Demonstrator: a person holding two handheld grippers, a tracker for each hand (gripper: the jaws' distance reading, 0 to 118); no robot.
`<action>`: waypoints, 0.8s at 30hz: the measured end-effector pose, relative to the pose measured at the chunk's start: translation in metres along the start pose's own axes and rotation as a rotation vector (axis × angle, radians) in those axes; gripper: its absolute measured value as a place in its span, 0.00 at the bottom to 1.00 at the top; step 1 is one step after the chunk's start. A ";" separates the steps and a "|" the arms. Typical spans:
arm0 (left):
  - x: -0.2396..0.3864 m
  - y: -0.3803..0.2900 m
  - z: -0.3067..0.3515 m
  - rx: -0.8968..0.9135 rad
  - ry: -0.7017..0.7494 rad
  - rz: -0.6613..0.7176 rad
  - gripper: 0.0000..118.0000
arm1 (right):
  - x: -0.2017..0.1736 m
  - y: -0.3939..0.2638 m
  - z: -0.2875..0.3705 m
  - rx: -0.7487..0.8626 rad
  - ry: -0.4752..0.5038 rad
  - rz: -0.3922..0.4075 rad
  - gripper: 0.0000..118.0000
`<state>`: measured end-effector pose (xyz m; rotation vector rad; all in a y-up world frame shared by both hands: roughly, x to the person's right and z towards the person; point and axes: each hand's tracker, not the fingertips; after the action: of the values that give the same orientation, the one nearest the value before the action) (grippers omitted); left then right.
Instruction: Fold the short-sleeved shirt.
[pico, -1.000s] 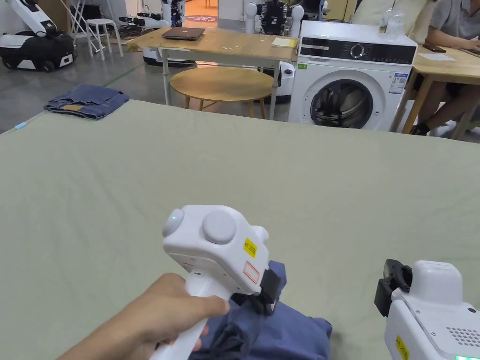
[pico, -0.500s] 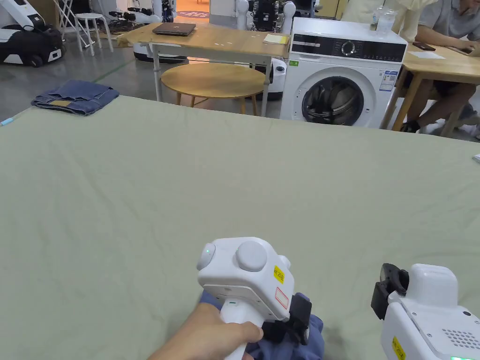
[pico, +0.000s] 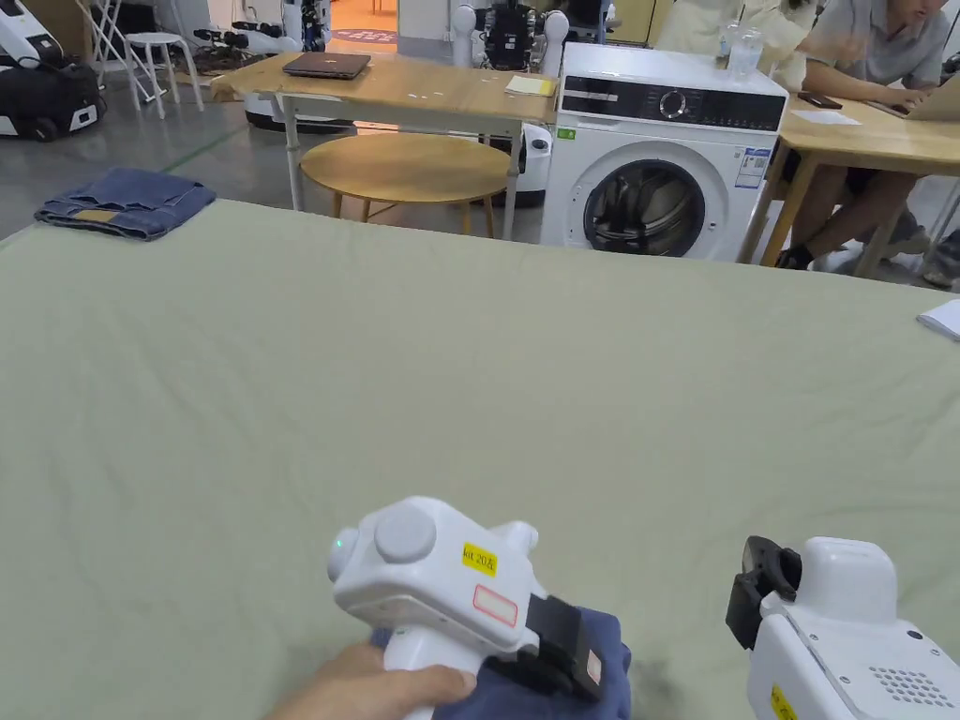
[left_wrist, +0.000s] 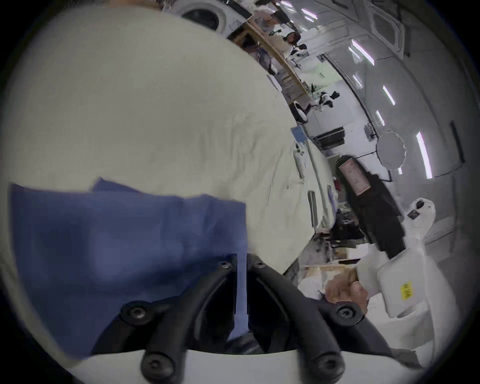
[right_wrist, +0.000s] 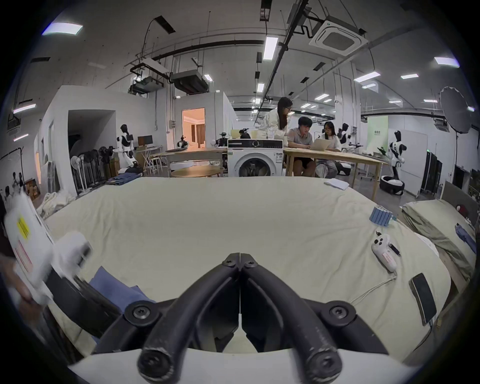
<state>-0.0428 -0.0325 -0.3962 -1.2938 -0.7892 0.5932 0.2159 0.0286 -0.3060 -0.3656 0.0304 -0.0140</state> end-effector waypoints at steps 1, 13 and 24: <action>-0.007 -0.002 -0.011 0.000 0.009 0.005 0.02 | 0.000 -0.001 0.000 0.000 -0.001 0.000 0.00; -0.021 -0.015 -0.039 0.027 0.039 -0.035 0.00 | 0.000 0.002 -0.002 0.010 0.000 0.006 0.00; 0.013 -0.020 0.092 0.580 0.297 -0.305 0.00 | -0.028 0.019 -0.008 0.097 0.013 0.025 0.00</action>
<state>-0.1088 0.0297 -0.3662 -0.6875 -0.5000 0.3342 0.1883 0.0440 -0.3191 -0.2685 0.0469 0.0071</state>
